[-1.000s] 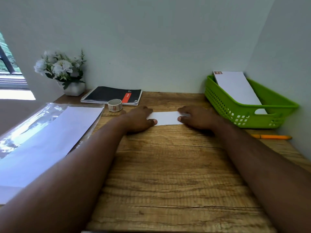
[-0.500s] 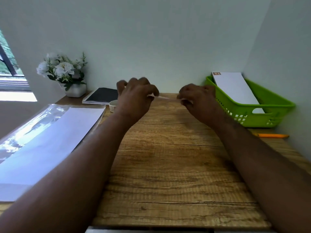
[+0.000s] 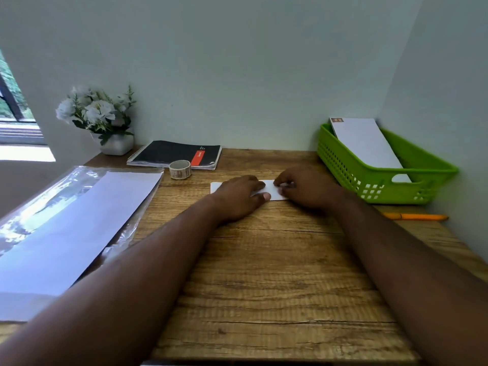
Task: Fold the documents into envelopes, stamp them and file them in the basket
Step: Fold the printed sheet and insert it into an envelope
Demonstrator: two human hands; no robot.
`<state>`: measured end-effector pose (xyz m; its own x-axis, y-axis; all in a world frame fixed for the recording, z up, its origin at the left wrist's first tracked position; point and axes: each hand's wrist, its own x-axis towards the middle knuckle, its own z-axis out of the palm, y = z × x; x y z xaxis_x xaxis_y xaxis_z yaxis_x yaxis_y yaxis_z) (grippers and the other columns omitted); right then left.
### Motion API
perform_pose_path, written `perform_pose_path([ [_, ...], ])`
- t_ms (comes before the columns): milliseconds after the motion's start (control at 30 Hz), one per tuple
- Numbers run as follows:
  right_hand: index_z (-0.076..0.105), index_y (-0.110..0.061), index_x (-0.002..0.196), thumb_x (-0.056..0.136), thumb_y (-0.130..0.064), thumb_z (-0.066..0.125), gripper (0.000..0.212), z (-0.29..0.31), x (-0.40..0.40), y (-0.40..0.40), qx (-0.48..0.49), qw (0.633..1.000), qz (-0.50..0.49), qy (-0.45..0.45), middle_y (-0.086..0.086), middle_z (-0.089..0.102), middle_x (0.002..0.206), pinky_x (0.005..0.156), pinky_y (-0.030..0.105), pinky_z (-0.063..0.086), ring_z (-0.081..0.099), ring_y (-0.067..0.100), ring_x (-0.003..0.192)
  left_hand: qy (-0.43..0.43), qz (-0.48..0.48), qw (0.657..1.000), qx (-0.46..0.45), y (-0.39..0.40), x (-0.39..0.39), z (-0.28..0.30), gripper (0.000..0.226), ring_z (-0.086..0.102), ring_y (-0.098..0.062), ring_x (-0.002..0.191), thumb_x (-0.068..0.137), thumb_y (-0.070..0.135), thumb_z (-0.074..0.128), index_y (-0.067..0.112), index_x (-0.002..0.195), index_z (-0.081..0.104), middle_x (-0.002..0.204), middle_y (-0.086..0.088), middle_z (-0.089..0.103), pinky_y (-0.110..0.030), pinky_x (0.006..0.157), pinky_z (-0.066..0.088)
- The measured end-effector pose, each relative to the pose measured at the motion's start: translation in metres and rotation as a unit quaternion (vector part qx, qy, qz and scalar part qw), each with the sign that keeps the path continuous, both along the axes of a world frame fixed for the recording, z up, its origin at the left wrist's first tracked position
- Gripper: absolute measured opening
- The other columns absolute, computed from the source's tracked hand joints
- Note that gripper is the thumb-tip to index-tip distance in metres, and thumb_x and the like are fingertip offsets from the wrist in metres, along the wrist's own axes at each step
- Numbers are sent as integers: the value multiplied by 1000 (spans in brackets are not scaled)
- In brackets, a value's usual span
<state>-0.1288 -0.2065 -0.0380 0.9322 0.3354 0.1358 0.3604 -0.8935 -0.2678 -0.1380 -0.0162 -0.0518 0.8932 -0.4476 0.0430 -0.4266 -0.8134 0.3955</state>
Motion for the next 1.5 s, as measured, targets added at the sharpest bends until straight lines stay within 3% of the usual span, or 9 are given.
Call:
perform_pose_path([
  [133,63,-18,117,97,-32,41,33,-17,2,27,-26,1000,-5,-12,2,66,116,92,39,47,59,22,108,26,30,999,-16,-4,0,-2,42,37,-24,137,104,38,33,26,143,37,147,-4,44,-48,115,23],
  [233,59,-22,122,99,-31,34,35,-22,4,33,-54,998,-24,-29,-2,64,122,97,38,44,59,19,112,27,47,998,17,-5,5,-6,43,31,-23,142,104,39,29,27,146,30,152,-5,37,-47,117,17],
  [400,56,-21,129,101,-30,34,37,-23,0,34,-21,999,-50,-5,-1,58,134,107,39,34,52,18,123,33,63,996,61,-7,7,-6,50,18,-22,147,104,41,25,27,152,18,159,-7,24,-49,118,8],
  [533,39,-30,144,102,-38,32,44,-16,-5,19,-32,993,-104,34,-4,39,151,112,46,28,37,21,137,47,76,989,121,1,6,-2,58,1,-19,150,102,50,21,30,154,5,163,3,3,-59,116,3],
  [733,30,-23,149,100,-44,36,54,-8,-11,0,-27,989,-124,70,2,30,155,115,39,25,32,22,140,74,85,976,185,7,12,2,68,-9,-22,149,97,63,18,32,153,-5,162,5,-10,-66,113,-4],
  [1000,44,-22,138,81,-67,51,73,-2,-14,16,-26,985,-147,82,6,49,141,100,41,40,49,24,121,72,84,977,183,4,15,1,69,-12,-23,148,97,63,18,29,154,-3,162,3,-11,-63,114,-9],
  [1233,36,-21,146,82,-59,59,78,3,-16,6,17,985,-128,111,2,38,151,101,34,36,40,22,133,77,81,976,185,5,15,3,69,-12,-24,148,98,62,20,30,154,-3,162,3,-10,-64,113,-8],
  [1400,52,-16,134,87,-38,61,53,8,-15,-6,67,982,-128,125,5,51,140,100,35,39,49,22,123,80,78,976,188,10,12,9,67,-12,-25,149,99,59,22,30,154,-2,162,1,-10,-64,114,-7],
  [1500,47,-20,139,88,-29,58,53,9,-14,-16,59,980,-135,131,2,48,142,96,31,40,49,20,122,79,72,977,187,11,11,9,66,-11,-25,149,100,57,22,29,154,-2,162,2,-9,-64,114,-6],
])
